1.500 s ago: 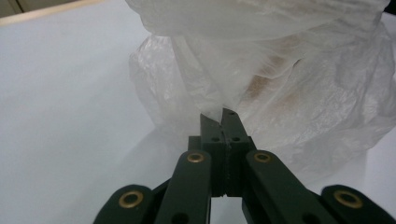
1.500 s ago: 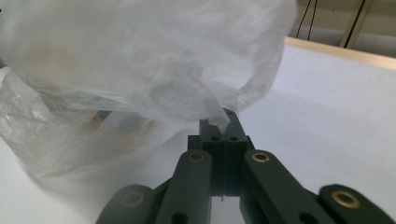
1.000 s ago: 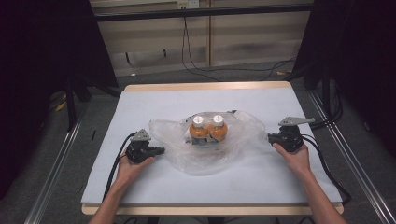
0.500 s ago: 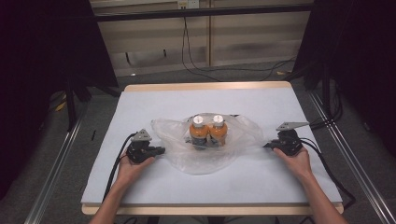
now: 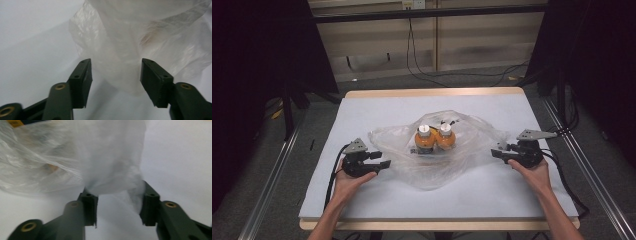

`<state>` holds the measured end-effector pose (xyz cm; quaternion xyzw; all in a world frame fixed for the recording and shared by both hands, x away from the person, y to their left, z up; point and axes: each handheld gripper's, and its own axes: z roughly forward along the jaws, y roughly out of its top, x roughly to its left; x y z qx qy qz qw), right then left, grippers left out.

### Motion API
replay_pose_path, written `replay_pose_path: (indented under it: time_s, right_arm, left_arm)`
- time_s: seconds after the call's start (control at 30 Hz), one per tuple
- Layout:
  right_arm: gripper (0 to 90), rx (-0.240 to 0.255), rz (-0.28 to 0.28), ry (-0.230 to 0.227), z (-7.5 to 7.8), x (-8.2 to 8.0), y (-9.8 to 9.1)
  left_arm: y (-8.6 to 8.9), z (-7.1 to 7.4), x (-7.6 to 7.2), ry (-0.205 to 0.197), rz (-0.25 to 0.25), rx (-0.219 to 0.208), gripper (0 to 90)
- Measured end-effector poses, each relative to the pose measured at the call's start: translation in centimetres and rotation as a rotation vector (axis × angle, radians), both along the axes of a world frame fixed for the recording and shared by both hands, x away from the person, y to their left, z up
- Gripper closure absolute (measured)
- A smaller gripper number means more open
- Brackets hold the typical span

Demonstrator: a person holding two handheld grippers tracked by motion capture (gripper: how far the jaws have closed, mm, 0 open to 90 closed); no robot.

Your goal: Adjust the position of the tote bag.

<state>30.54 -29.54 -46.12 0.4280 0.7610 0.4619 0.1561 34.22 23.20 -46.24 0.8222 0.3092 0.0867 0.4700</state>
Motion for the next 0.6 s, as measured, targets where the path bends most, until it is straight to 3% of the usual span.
replay_pose_path:
  time_s: [0.13,0.3,0.47,0.6]
  right_arm:
    - [35.5,0.042,-0.014,-0.016,1.3,-1.2,-0.9]
    - [28.3,0.037,-0.005,-0.031,2.1,-2.6,-1.2]
    - [23.6,0.042,-0.020,-0.075,3.8,-3.8,-1.6]
    - [23.2,0.055,-0.024,-0.124,5.4,-4.4,-1.8]
  left_arm:
    - [0.9,0.9,-0.7,-0.006,0.031,-0.026,31.7]
    - [2.4,1.8,-2.2,-0.034,0.036,-0.041,30.5]
    - [3.8,3.9,-3.5,-0.099,0.060,-0.113,30.4]
    - [3.9,6.1,-3.8,-0.158,0.044,-0.157,31.2]
